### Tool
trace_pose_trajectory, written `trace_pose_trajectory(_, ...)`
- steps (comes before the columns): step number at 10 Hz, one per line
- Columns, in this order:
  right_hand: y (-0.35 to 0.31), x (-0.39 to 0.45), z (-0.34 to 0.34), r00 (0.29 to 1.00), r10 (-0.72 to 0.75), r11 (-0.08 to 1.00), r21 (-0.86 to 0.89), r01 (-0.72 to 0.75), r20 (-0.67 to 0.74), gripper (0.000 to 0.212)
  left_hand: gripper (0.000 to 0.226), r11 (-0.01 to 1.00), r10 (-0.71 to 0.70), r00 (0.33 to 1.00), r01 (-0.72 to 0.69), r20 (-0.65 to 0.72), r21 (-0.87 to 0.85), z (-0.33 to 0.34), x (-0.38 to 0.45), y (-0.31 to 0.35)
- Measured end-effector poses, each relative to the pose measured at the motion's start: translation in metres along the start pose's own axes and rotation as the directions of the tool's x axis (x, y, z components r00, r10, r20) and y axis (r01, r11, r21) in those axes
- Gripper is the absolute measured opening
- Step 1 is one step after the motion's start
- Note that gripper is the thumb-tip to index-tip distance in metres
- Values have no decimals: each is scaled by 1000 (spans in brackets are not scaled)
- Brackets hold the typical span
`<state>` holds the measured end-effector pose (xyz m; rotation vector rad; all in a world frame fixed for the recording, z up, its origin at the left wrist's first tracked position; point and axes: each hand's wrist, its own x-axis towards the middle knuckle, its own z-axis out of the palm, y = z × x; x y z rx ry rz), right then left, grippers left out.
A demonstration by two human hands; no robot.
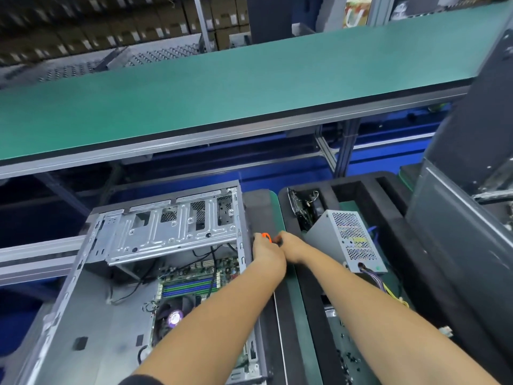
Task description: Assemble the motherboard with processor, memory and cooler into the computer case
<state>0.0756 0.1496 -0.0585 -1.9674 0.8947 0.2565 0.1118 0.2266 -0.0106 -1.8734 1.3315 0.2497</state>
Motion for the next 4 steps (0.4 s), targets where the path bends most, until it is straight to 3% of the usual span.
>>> trace_pose_trajectory(2, -4, -14, -2, 999, 8, 999, -48, -6, 36, 31, 46, 996, -13, 1000, 15, -17, 83, -6, -14, 5)
trace_pose_trajectory(3, -7, -24, -5, 1000, 1, 999, -48, 0, 26, 30, 46, 1000, 9, 998, -7, -70, 22, -8, -22, 3)
trace_pose_trajectory(4, -15, -34, -8, 999, -42, 999, -3, 42, -8, 12, 42, 997, -11, 991, 2, -131, -72, -11, -36, 4)
